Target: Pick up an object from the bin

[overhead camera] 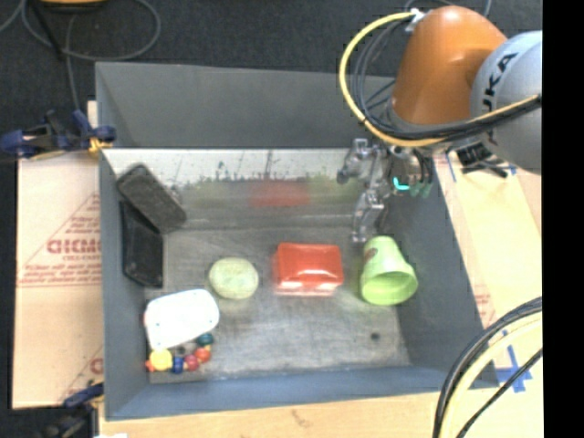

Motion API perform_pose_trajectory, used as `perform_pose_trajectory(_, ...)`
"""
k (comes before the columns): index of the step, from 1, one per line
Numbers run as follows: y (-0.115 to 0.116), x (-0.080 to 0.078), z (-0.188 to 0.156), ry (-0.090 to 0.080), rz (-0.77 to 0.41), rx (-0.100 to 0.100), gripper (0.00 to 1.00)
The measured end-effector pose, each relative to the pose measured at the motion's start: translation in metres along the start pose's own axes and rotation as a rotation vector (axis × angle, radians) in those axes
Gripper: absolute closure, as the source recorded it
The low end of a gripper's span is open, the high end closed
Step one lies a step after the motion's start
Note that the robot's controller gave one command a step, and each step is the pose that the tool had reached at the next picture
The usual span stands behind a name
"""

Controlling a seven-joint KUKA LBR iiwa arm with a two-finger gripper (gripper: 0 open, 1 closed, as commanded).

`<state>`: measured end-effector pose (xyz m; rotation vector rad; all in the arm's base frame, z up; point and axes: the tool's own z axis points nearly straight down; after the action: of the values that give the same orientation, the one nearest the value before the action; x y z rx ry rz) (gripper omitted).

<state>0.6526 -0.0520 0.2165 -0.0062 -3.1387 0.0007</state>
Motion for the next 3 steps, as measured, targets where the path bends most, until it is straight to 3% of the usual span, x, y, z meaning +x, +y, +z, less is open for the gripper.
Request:
perform_pose_trajectory(1, 0.000, -0.001, -0.005, -0.008, -0.001, 0.001, 0.00)
perform_pose_trajectory(2, -0.009, -0.003, 0.042, -0.016, -0.034, 0.002, 0.00)
perform_pose_trajectory(3, 0.014, 0.036, 0.113, -0.009, -0.023, -0.001, 0.00)
